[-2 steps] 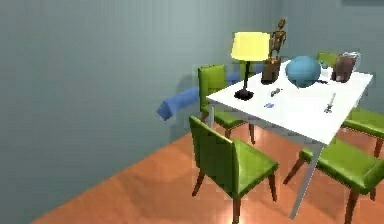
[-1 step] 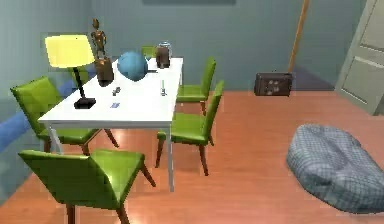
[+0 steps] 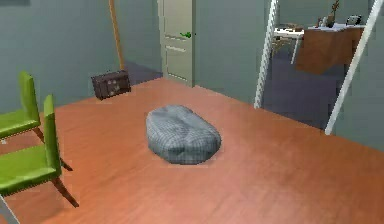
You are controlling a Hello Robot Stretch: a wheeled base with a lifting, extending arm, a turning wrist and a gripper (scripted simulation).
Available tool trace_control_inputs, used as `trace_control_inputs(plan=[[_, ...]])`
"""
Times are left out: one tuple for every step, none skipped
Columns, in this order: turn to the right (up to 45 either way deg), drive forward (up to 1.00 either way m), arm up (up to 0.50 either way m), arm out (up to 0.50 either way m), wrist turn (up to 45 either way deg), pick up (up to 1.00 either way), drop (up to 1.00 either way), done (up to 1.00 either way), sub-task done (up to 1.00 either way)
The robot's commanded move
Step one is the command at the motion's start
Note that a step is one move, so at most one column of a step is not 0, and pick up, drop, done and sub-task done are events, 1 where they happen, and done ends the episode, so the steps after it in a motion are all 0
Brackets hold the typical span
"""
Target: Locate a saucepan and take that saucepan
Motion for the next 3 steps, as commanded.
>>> trace_control_inputs(plan=[[27.0, 0.0, 0.0, 0.0, 0.0, 0.0, 0.0, 0.0, 0.0], [0.0, 1.0, 0.0, 0.0, 0.0, 0.0, 0.0, 0.0, 0.0], [0.0, 1.0, 0.0, 0.0, 0.0, 0.0, 0.0, 0.0, 0.0]])
